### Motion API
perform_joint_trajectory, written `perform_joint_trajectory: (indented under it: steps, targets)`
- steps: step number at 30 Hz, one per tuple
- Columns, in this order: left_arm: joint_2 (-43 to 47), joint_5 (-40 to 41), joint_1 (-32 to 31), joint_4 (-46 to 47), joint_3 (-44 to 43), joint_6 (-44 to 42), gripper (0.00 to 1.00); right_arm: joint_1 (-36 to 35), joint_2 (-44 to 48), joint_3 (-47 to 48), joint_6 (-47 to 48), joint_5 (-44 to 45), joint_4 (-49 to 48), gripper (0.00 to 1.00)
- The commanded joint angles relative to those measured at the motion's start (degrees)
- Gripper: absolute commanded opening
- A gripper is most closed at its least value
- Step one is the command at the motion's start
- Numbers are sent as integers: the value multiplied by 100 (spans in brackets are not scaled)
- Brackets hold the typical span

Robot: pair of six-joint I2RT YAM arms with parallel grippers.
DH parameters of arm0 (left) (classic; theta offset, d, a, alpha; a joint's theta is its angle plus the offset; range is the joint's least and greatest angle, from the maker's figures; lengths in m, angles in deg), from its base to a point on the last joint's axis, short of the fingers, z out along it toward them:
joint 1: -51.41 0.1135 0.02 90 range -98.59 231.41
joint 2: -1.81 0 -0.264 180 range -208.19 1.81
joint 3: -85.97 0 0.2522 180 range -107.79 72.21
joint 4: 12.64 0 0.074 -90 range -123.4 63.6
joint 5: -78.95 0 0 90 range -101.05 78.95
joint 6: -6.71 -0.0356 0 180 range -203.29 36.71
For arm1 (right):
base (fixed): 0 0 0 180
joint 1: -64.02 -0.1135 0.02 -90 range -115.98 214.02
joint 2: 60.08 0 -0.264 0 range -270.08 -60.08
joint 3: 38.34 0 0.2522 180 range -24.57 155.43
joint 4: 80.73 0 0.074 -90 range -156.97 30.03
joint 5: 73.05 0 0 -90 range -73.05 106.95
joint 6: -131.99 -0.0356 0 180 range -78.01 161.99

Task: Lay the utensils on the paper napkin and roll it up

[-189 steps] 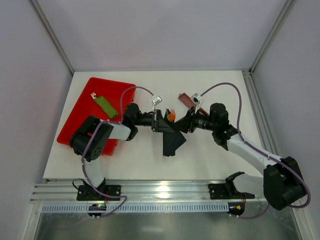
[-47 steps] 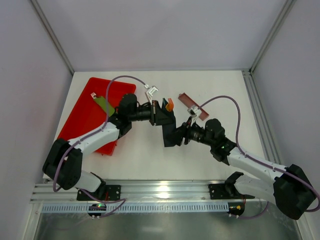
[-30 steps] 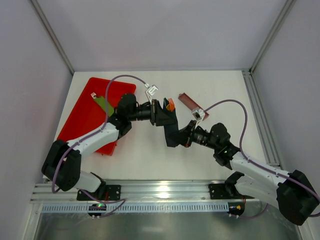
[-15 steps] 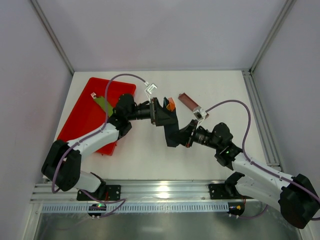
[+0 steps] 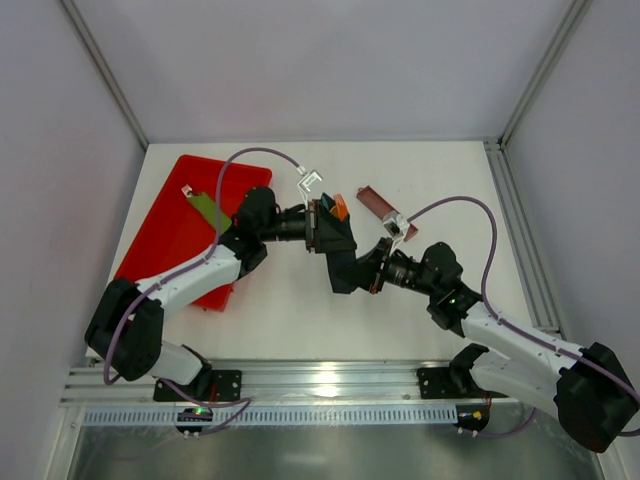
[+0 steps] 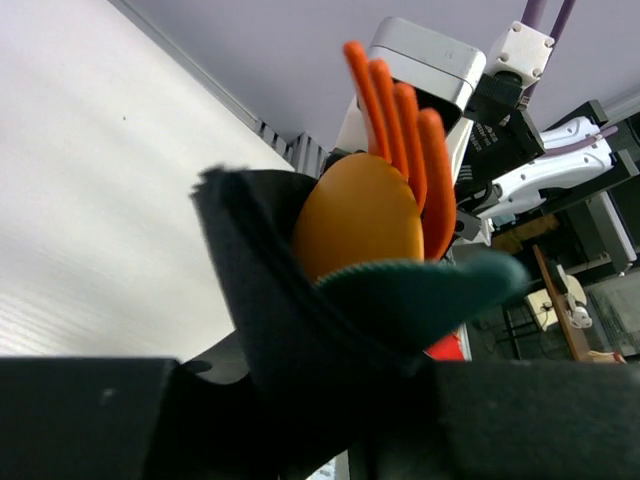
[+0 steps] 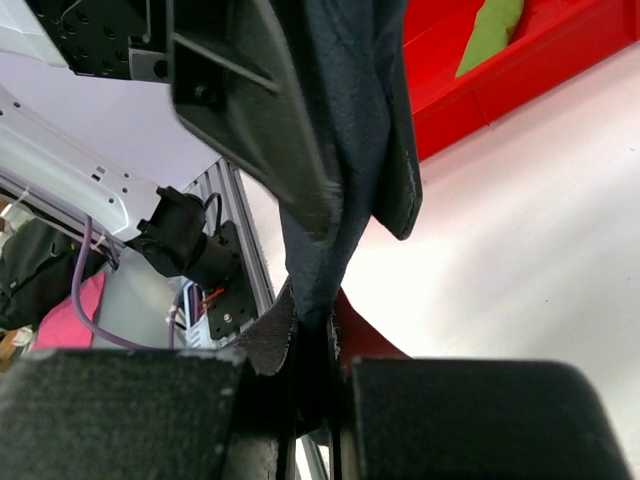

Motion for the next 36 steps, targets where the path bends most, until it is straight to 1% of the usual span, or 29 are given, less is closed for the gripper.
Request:
perform_joint_trajectory:
  steps: [1, 2, 3, 5, 6, 8, 9, 12, 15, 19, 22, 25, 26, 32, 33, 35, 36]
  targets:
    - [36, -15, -9, -116, -260, -123, 18, -8, 7, 211, 16, -110, -262, 4]
    - [36, -6, -9, -116, -260, -114, 10, -8, 7, 229, 42, -93, -236, 7]
    - [63, 3, -9, -107, -260, -114, 6, -8, 7, 255, 51, -66, -105, 9]
    - [72, 20, -9, -142, -260, -114, 0, 1, 42, 317, 86, -31, 27, 17]
    - [72, 29, -9, -160, -260, -123, 0, 1, 68, 334, 129, -5, 176, 25]
    - [72, 47, -9, -222, -242, -149, 0, 80, 182, 422, 191, 66, 387, 35]
    - [80, 47, -9, -239, -242, -150, 0, 124, 226, 448, 261, 40, 571, 44]
    - [89, 56, -9, -257, -198, -176, 0, 378, 472, 510, 340, 92, 993, 54]
    - [116, 64, -9, -239, -146, -193, 0, 607, 648, 519, 376, 31, 1197, 56]
    - [98, 56, -9, -213, -110, -193, 0, 634, 666, 589, 411, -66, 1241, 56]
    - [81, 64, -9, -187, -75, -176, 0, 634, 588, 607, 323, -207, 1074, 55]
    - [72, 82, -9, -160, -58, -176, 0, 634, 456, 642, 209, -268, 899, 51]
    - [80, 82, -9, -160, -58, -167, 0, 634, 403, 642, 148, -286, 794, 48]
    - [81, 126, -9, -257, -57, -220, 0, 634, 96, 572, -142, -444, 241, 43]
    - [72, 126, -9, -283, -58, -220, 0, 634, 52, 554, -247, -453, 143, 37]
    - [54, 117, -9, -318, -84, -211, 6, 634, -1, 493, -362, -540, -146, 24]
    - [45, 108, -9, -344, -93, -211, 11, 634, -45, 475, -449, -567, -209, 12]
